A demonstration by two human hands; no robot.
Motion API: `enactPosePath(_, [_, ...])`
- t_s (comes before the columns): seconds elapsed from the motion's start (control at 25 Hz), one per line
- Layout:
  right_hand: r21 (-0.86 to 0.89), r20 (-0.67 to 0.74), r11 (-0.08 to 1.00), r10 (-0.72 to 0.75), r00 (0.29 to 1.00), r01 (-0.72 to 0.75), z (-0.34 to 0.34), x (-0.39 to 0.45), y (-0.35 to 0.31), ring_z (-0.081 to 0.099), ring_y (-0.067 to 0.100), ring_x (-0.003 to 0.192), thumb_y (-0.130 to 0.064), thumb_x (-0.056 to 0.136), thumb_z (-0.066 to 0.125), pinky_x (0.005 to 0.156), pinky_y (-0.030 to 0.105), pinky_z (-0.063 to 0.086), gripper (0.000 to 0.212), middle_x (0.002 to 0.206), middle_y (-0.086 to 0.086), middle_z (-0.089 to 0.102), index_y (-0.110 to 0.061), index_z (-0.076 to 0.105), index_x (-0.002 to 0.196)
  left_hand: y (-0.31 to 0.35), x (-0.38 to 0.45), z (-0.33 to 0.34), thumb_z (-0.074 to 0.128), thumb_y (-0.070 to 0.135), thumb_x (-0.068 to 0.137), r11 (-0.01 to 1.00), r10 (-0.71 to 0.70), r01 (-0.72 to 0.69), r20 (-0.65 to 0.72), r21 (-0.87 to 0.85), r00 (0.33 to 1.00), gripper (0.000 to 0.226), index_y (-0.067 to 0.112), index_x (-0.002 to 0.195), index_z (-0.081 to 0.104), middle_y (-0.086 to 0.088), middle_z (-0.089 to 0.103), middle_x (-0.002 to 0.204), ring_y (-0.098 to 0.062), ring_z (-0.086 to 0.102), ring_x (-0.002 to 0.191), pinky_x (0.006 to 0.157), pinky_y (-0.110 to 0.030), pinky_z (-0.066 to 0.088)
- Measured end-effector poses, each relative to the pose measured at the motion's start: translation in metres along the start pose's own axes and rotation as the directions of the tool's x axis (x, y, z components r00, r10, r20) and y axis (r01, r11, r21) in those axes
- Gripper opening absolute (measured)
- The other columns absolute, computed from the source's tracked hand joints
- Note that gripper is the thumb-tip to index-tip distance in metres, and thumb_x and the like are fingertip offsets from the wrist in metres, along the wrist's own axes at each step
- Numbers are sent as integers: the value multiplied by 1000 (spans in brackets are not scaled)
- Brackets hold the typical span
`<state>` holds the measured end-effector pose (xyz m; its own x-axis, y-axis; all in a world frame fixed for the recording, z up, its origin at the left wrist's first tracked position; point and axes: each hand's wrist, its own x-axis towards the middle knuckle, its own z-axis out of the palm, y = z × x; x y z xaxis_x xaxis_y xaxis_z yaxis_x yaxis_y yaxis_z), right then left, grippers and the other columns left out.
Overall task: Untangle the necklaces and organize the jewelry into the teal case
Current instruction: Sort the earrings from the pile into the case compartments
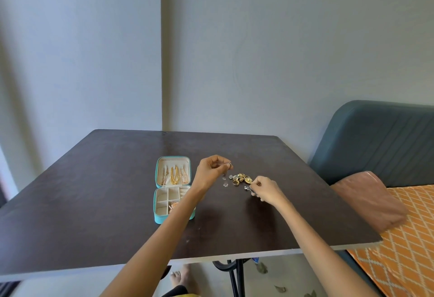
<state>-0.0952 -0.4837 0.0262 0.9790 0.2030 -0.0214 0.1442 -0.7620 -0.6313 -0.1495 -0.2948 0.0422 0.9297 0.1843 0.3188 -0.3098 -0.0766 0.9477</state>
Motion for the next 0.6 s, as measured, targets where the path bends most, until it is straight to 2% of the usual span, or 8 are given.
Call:
enactPosePath(0.08, [-135,-4,990,-34,999,33,2,2,2,59,18,78,-25,83,54,66,30,43,9,82,-3,66,-22,58,75,-1,0,2,63,3,86,1000,2,-2,8,-5,1000,8,9,83,67,-5,71,79,-5,63,66,68,-17,51])
enactPosePath(0.16, [-174,3,984,-45,999,45,1,6,2,61,18,83,-28,80,60,67,30,45,7,86,-5,67,-25,60,73,-3,1,3,63,3,86,1000,0,0,12,-5,1000,9,11,81,67,-4,71,78,-3,62,65,68,-16,50])
enactPosePath(0.28, [-45,-94,999,1,996,-5,-9,18,6,65,24,88,-20,83,58,82,39,54,11,95,2,70,-26,64,76,-7,4,4,63,4,86,1000,-8,8,16,-11,1000,10,12,80,66,-3,71,78,-8,60,63,68,-20,50])
enactPosePath(0.36, [-3,-153,999,48,987,-49,-15,28,11,64,28,99,-13,85,54,87,44,53,16,105,7,70,-21,68,88,-7,7,6,63,4,86,999,-15,16,18,-29,1000,10,11,80,66,-3,71,77,-12,58,64,67,-22,51])
enactPosePath(0.44, [-47,-141,997,56,988,-63,-14,36,15,64,29,100,-15,87,56,87,40,53,17,109,7,70,-18,71,96,-6,10,10,62,4,86,999,-17,18,23,-43,1000,11,12,80,66,-3,71,78,-12,59,64,66,-19,50])
enactPosePath(0.6, [-161,-98,986,35,995,-51,-9,41,11,61,22,108,-36,85,65,82,28,45,17,111,-3,69,-28,71,99,-7,14,18,63,5,87,999,-20,22,38,-49,999,8,11,82,66,-3,71,79,-8,61,66,67,-17,51])
